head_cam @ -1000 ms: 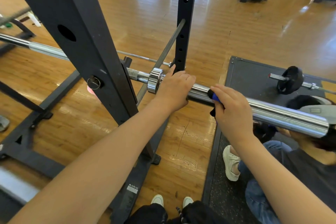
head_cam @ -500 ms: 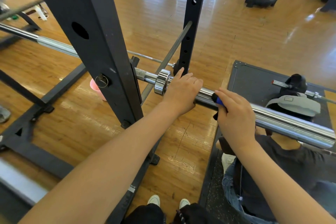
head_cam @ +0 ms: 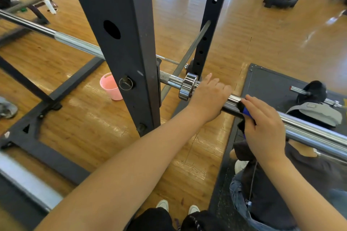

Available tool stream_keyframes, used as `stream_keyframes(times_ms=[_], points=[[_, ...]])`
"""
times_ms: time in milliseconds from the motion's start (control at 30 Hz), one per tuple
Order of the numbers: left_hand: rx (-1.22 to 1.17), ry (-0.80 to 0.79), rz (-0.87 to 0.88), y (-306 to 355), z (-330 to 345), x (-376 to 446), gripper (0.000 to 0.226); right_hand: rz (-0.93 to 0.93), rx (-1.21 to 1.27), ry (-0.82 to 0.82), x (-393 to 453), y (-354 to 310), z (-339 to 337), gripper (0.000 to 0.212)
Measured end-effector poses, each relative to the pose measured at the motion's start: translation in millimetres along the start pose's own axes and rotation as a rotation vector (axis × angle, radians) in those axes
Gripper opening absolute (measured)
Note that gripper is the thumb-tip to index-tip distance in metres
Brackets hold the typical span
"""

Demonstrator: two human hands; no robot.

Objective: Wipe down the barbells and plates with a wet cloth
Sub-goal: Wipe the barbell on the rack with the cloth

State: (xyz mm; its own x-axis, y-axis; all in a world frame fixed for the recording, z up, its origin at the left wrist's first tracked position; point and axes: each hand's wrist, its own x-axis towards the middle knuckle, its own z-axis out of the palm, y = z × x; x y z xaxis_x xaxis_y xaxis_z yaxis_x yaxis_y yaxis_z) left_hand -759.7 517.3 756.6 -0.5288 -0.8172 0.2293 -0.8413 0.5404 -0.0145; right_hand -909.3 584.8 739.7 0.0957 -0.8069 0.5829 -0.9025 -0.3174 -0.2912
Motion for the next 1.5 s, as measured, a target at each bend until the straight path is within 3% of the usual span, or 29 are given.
stream_keyframes(times_ms=[200, 433, 667, 833, 1033, 1167, 1367, 1500], points=[[0.051, 0.089, -0.009, 3.1, 7.1, -4.2, 0.043, 0.083, -0.03, 0.085, 2.0, -12.0, 11.2, 0.04], [0.052, 0.172, 0.0, 0.9, 13.9, -7.2, 0.046, -0.016, -0.074, 0.026, 1.2, -15.5, 13.0, 0.035], [0.028, 0.234, 0.016, -1.0, 16.9, -6.3, 0.038, 0.093, -0.082, 0.114, 8.3, -18.2, 19.1, 0.035], [0.058, 0.249, 0.006, -1.3, 19.6, -6.0, 0.042, -0.02, -0.114, 0.06, -11.6, -1.8, 10.7, 0.036], [0.063, 0.231, -0.001, -0.5, 18.9, -6.7, 0.046, 0.108, -0.107, 0.111, -5.0, -7.2, 11.1, 0.037], [0.051, 0.235, -0.003, -0.7, 17.9, -7.2, 0.045, 0.002, -0.105, 0.048, -9.7, -6.1, 7.3, 0.038], [0.07, 0.258, 0.001, -1.0, 19.3, -6.9, 0.039, 0.098, -0.138, 0.079, -7.7, -2.1, 2.1, 0.039], [0.045, 0.239, 0.009, -1.5, 17.7, -7.5, 0.044, 0.011, -0.164, 0.061, -2.6, -16.8, 11.1, 0.037]])
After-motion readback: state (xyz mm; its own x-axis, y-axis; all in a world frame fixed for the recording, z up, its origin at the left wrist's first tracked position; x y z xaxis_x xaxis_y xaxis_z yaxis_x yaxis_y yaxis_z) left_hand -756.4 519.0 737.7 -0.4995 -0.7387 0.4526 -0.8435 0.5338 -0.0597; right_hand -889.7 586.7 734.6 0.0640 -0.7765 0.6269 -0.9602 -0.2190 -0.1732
